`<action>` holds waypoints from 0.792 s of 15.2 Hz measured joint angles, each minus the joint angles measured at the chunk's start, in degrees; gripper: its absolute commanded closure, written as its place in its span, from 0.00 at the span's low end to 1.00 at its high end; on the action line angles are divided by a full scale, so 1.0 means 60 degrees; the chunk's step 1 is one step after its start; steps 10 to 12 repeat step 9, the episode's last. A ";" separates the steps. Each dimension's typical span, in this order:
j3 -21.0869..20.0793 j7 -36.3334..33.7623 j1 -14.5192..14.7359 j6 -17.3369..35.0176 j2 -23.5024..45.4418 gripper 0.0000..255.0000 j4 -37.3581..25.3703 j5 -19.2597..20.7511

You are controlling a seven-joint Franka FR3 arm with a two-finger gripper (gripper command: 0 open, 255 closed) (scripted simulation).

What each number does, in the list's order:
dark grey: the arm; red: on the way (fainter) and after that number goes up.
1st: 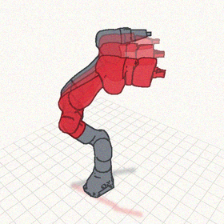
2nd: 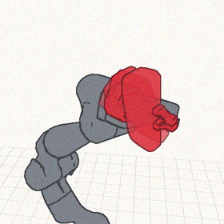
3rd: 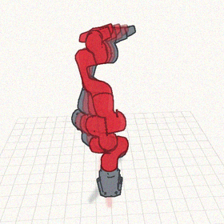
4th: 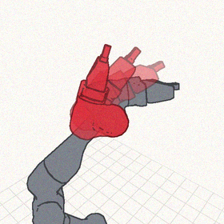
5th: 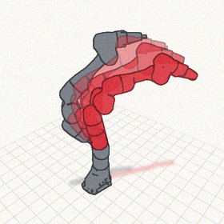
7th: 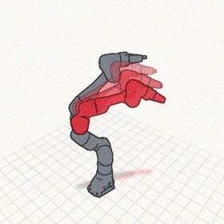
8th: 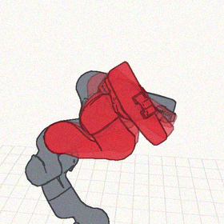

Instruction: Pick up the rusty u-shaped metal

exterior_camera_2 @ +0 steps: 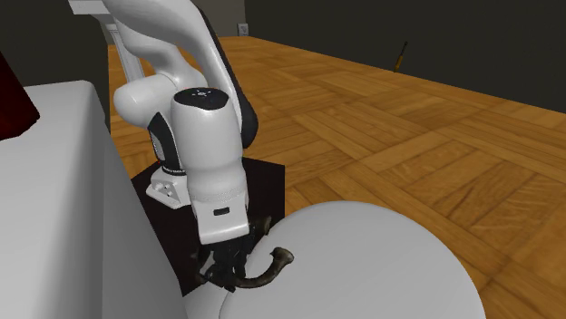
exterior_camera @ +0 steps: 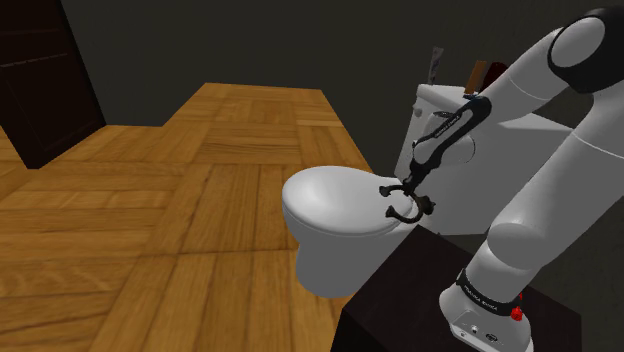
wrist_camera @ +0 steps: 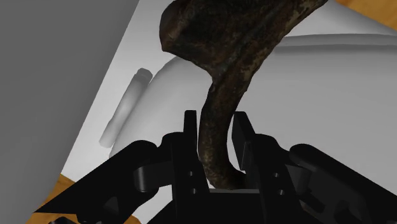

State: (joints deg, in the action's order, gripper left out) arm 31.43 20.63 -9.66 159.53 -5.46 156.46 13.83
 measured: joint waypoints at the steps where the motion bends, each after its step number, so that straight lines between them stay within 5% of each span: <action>1: -0.0023 -0.0073 -0.0038 -0.0187 -0.0167 1.00 -0.0029 0.0117; 12: -0.0262 -0.0416 -0.0302 -0.1530 -0.1374 1.00 -0.0215 0.0684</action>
